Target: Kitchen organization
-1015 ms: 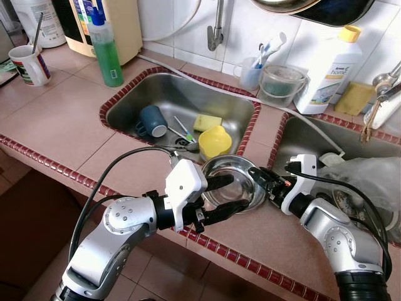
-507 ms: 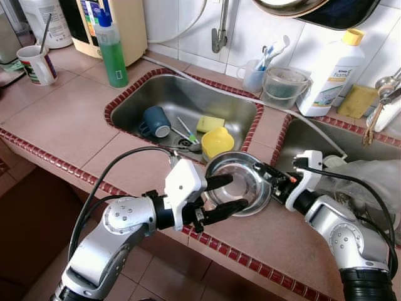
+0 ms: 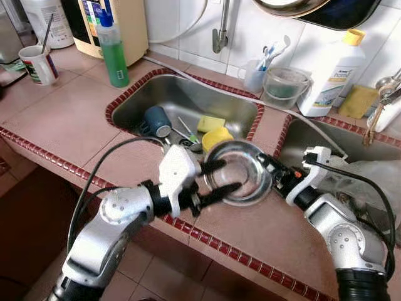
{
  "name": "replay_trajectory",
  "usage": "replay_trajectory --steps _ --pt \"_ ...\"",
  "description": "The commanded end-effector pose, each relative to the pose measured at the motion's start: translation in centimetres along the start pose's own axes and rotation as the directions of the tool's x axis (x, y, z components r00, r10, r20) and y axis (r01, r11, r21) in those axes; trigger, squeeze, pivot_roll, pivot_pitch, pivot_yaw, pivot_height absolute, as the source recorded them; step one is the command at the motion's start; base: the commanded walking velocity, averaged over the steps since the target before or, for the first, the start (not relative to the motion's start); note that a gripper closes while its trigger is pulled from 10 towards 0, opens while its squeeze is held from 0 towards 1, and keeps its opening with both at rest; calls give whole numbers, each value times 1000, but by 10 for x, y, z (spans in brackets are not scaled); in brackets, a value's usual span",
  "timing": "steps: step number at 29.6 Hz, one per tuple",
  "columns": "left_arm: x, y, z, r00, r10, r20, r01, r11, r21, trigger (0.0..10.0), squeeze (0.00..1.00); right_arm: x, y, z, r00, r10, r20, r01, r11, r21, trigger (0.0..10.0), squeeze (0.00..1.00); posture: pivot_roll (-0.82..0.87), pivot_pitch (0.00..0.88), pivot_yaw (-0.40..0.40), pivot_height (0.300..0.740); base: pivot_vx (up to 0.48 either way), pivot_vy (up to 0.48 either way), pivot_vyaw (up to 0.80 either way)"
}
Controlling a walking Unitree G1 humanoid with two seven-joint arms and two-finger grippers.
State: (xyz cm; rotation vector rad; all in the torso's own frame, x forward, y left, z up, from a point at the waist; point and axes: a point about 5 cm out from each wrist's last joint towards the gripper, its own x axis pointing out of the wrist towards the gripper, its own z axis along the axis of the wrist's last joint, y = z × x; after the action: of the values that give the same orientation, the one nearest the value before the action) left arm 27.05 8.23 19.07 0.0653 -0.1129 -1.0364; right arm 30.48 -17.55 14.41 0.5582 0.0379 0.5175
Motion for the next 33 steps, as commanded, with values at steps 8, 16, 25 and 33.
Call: replay_trajectory --steps 8,16,25,33 --pt "2 48 6 957 290 9 -290 955 57 10000 0 20 24 20 985 -2 170 32 984 -177 10000 0 102 44 -44 740 0 0 0" --pt "1 85 13 866 498 47 -498 867 -14 10000 0 26 35 38 956 5 292 91 946 -312 10000 0 102 22 -39 740 0 0 0" --pt "6 91 5 845 532 64 -534 845 37 10000 0 21 30 51 896 -79 437 276 870 -409 10000 420 100 6 -35 740 0 0 0" --pt "13 87 -10 861 504 67 -499 863 -82 10000 0 11 29 59 818 -136 559 449 758 -473 10000 0 81 0 -17 740 0 0 0"
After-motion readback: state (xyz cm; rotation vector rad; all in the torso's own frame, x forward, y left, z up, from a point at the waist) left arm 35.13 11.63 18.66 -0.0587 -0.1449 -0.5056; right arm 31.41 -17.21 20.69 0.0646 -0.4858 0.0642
